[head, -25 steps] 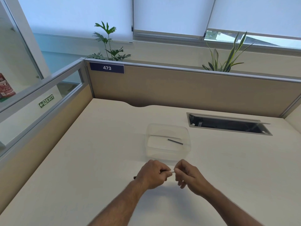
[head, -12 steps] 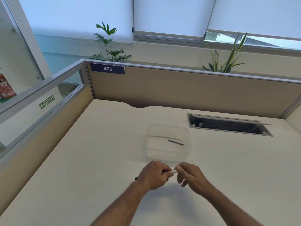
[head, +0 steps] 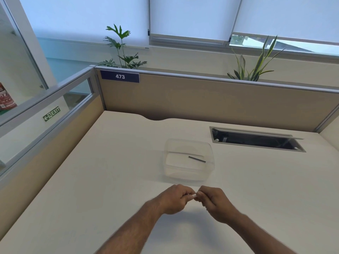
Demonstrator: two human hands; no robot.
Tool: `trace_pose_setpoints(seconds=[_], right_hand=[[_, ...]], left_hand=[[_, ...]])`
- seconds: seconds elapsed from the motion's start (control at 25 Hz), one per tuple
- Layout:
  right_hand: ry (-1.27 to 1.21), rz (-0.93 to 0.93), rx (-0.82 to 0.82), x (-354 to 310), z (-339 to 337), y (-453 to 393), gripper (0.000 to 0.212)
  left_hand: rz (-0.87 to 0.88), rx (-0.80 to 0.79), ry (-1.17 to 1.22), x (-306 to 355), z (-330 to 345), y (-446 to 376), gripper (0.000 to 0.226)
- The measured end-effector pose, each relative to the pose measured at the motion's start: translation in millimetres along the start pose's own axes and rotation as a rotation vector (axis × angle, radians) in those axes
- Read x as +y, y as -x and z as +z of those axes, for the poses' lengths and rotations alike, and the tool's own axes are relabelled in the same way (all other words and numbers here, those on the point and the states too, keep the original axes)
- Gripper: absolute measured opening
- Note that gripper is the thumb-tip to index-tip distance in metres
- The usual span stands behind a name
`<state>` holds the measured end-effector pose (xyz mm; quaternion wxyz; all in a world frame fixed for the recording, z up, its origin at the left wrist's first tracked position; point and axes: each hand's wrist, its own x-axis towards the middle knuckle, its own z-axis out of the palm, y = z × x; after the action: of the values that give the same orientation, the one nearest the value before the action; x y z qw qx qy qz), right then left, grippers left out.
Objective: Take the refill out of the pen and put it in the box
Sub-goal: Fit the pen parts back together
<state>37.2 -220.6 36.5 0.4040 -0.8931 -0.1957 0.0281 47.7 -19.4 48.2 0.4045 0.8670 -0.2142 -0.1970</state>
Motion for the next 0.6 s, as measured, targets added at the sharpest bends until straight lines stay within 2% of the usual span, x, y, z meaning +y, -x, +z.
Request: trace_pose_setpoints(seconds=[0.2, 0.4, 0.6], right_hand=[[-0.017, 0.026, 0.068, -3.7, 2.2, -0.2, 0.032], [-0.1, 0.102, 0.174, -11.1, 8.4, -1.9, 0.05], [-0.11, 0.149, 0.19, -21.3, 5.7, -8.0, 0.051]], left_hand=[[0.031, 0.073, -0.077, 7.4, -2.4, 0.4, 0.022], [0.098, 0.173, -0.232, 7.2, -3.0, 1.2, 0.022], [0.142, 0.272, -0.279, 7.3, -2.9, 2.4, 0.03]])
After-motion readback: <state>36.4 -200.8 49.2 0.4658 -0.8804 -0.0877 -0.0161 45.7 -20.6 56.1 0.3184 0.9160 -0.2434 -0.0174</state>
